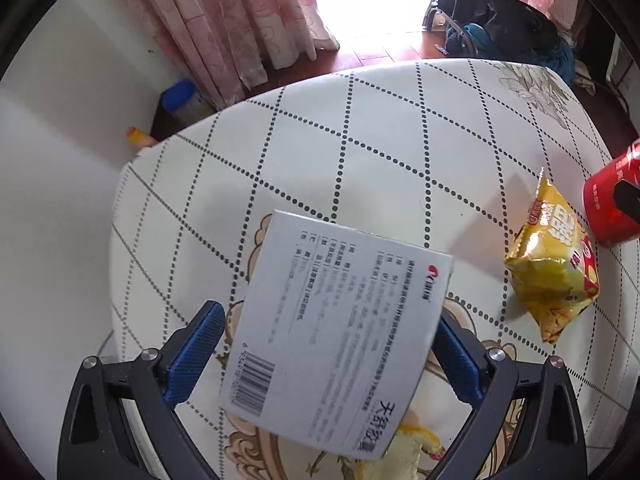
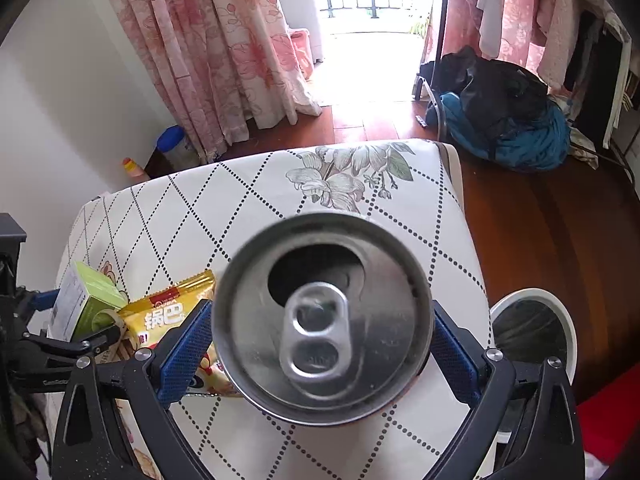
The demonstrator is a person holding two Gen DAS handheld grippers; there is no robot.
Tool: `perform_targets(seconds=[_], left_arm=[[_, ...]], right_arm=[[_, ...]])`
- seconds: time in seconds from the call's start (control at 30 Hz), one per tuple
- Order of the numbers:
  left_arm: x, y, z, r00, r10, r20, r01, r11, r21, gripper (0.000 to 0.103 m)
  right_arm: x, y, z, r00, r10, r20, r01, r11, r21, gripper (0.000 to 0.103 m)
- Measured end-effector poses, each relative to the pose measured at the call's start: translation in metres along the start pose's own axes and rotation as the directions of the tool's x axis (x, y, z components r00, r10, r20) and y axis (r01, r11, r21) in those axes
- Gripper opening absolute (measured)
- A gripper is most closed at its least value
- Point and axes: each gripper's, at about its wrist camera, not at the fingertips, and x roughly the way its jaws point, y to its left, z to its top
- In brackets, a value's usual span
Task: Collect trash
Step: 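Grasp the red Coca-Cola can with the right tool while the left tool grasps the white medicine box, then carry the can and medicine box over the bin and open both tools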
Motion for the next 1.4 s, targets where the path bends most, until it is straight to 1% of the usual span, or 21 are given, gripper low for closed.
perform_targets(seconds=[0.03,0.07,0.1,0.17,0.3,0.4,0.47,0.63,0.77,0.8,0.9,1.07,1.17,1.27,1.4], left_arm=[[-0.002,0.001,-0.002,1.000,-0.019,0.007,0.019,1.000,-0.016,0.083],[-0.005,0.002,-0.003,0.999,-0.033,0.012,0.033,0.999,-0.033,0.080],[-0.008,0.002,-0.005,0.999,-0.031,0.019,0.032,0.999,-0.044,0.080],[-0.016,0.001,-0.008,0.999,-0.030,0.038,0.032,0.998,-0.051,0.080],[-0.034,0.000,-0.017,0.997,0.018,0.077,-0.012,0.997,-0.074,0.080],[-0.056,-0.001,-0.024,0.992,0.053,0.118,-0.041,0.994,-0.103,0.080],[-0.070,0.002,-0.025,0.986,0.062,0.156,-0.042,0.991,-0.128,0.080],[-0.122,-0.008,-0.031,0.966,0.081,0.246,-0.041,0.986,-0.163,0.080],[-0.159,-0.023,-0.031,0.950,0.059,0.308,-0.009,0.987,-0.163,0.080],[-0.172,-0.031,-0.031,0.944,0.050,0.326,0.003,0.987,-0.160,0.080],[-0.194,-0.047,-0.025,0.932,0.026,0.363,0.027,0.990,-0.141,0.080],[-0.228,-0.095,-0.013,0.907,-0.039,0.419,0.081,0.993,-0.082,0.080],[-0.235,-0.125,-0.006,0.896,-0.083,0.437,0.115,0.992,-0.046,0.080],[-0.240,-0.164,0.003,0.887,-0.135,0.441,0.150,0.989,0.002,0.080],[-0.233,-0.215,0.014,0.887,-0.196,0.419,0.184,0.981,0.068,0.080]], right_arm=[[0.000,0.000,0.001,1.000,0.004,-0.001,-0.004,1.000,0.000,0.089],[-0.001,0.000,0.001,1.000,-0.001,-0.004,0.001,1.000,0.002,0.077],[-0.002,-0.001,0.002,1.000,-0.006,-0.004,0.006,1.000,0.003,0.072],[-0.003,-0.003,0.002,1.000,0.001,-0.013,-0.001,1.000,0.018,0.071],[-0.014,-0.004,-0.001,1.000,-0.005,-0.002,0.005,1.000,0.023,0.070],[-0.028,-0.004,-0.002,1.000,-0.003,0.005,0.003,1.000,0.025,0.070],[-0.039,-0.002,-0.002,1.000,-0.007,0.010,0.007,1.000,0.018,0.070],[-0.082,-0.004,-0.002,0.999,0.020,0.044,-0.021,1.000,0.017,0.070],[-0.120,-0.019,-0.002,0.997,0.032,0.070,-0.034,0.999,0.036,0.069],[-0.129,-0.026,-0.004,0.996,0.032,0.080,-0.035,0.998,0.042,0.069],[-0.156,-0.048,-0.006,0.994,0.030,0.103,-0.037,0.997,0.073,0.069],[-0.201,-0.106,-0.012,0.989,-0.003,0.150,-0.019,0.990,0.142,0.069],[-0.225,-0.151,-0.018,0.985,-0.045,0.169,0.012,0.982,0.191,0.069],[-0.240,-0.192,-0.026,0.981,-0.082,0.173,0.040,0.971,0.236,0.069],[-0.247,-0.251,-0.040,0.980,-0.129,0.155,0.078,0.952,0.297,0.069]])
